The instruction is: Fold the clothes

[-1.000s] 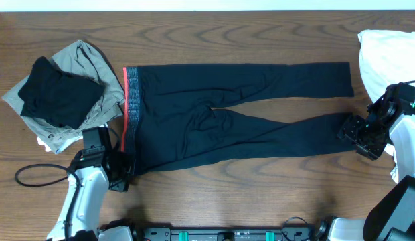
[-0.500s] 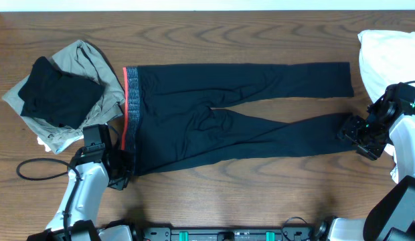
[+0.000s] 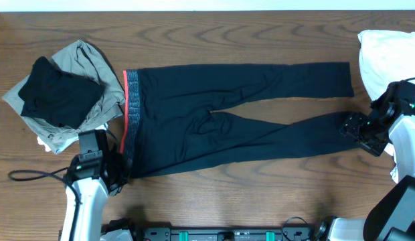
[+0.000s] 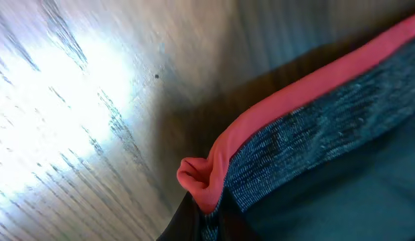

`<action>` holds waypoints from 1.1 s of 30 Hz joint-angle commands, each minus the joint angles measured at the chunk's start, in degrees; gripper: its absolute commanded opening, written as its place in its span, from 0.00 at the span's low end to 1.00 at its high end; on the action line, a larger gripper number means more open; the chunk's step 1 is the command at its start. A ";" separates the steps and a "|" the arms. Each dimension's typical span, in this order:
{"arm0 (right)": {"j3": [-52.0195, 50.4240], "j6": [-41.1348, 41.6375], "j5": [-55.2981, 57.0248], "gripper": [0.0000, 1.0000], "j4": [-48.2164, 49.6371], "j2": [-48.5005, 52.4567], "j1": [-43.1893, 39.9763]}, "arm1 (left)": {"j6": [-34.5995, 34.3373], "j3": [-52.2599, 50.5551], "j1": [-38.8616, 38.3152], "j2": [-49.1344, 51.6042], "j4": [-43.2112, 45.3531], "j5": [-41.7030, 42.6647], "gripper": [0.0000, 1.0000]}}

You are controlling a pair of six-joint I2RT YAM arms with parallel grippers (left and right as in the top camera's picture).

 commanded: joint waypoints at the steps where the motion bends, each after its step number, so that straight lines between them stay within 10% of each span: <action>1: -1.97 -0.31 1.33 0.72 2.78 1.66 -1.22 | 1.44 -0.37 0.37 -2.03 -0.50 -2.64 0.06; 19: -2.89 0.37 -0.68 0.68 8.46 13.88 -8.72 | 1.49 -0.39 0.37 -1.99 -1.11 -2.62 0.06; 29: -2.86 0.79 -3.82 0.04 11.61 15.78 -8.66 | 1.49 -0.39 0.37 -1.99 -1.09 -2.60 0.06; 33: -2.38 0.76 -6.36 0.01 11.21 15.34 -8.66 | 2.86 -0.37 0.37 -2.01 -0.85 -2.58 0.06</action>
